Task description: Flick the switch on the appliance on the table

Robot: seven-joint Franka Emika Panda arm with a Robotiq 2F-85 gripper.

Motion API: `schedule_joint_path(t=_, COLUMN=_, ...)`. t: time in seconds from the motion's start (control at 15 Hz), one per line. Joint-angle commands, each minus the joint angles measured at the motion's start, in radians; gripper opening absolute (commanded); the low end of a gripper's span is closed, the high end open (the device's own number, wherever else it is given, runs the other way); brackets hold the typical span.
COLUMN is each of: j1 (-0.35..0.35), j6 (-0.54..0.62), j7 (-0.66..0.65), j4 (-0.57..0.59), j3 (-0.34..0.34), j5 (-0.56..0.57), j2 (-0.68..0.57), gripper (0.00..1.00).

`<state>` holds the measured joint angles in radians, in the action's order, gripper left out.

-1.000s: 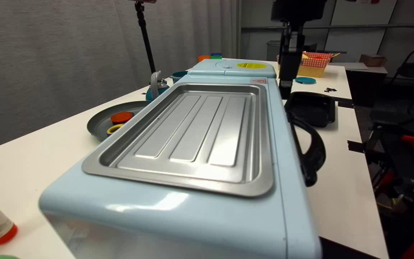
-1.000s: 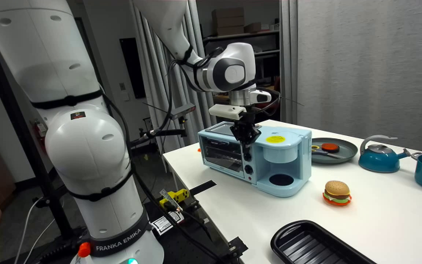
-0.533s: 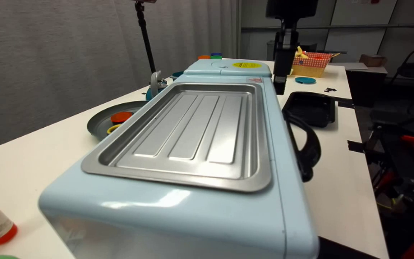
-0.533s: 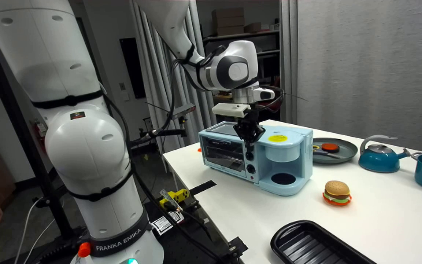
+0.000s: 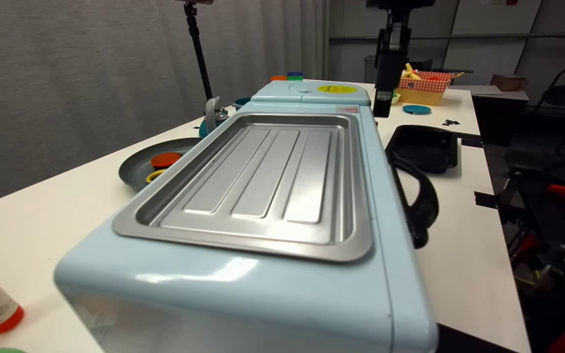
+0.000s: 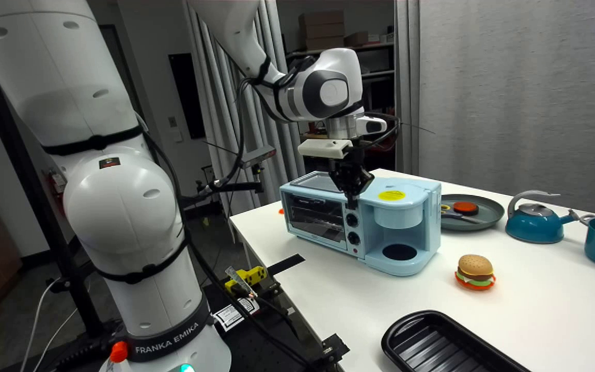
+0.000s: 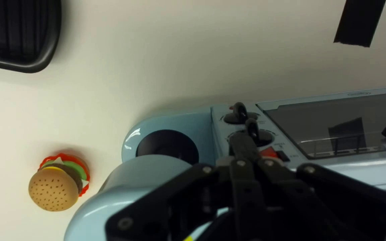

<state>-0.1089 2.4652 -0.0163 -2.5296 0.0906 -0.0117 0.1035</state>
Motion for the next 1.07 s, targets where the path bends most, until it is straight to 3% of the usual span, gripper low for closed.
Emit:
schedule_joint_path(t=0.0, j1=-0.003, j6=-0.023, j7=-0.008, j4=-0.045, j3=0.007, j5=-0.016, j2=0.103, gripper=0.00)
schedule_joint_path(t=0.87, j1=-0.041, j6=-0.026, j7=-0.009, j4=-0.167, j3=0.024, j5=-0.072, j2=0.346, gripper=0.00)
schedule_joint_path(t=0.93, j1=-0.048, j6=-0.029, j7=0.002, j4=-0.171, j3=0.023, j5=-0.077, j2=0.361, gripper=0.26)
schedule_joint_path(t=1.0, j1=-0.053, j6=-0.026, j7=0.005, j4=-0.179, j3=0.025, j5=-0.079, j2=0.376, gripper=0.27)
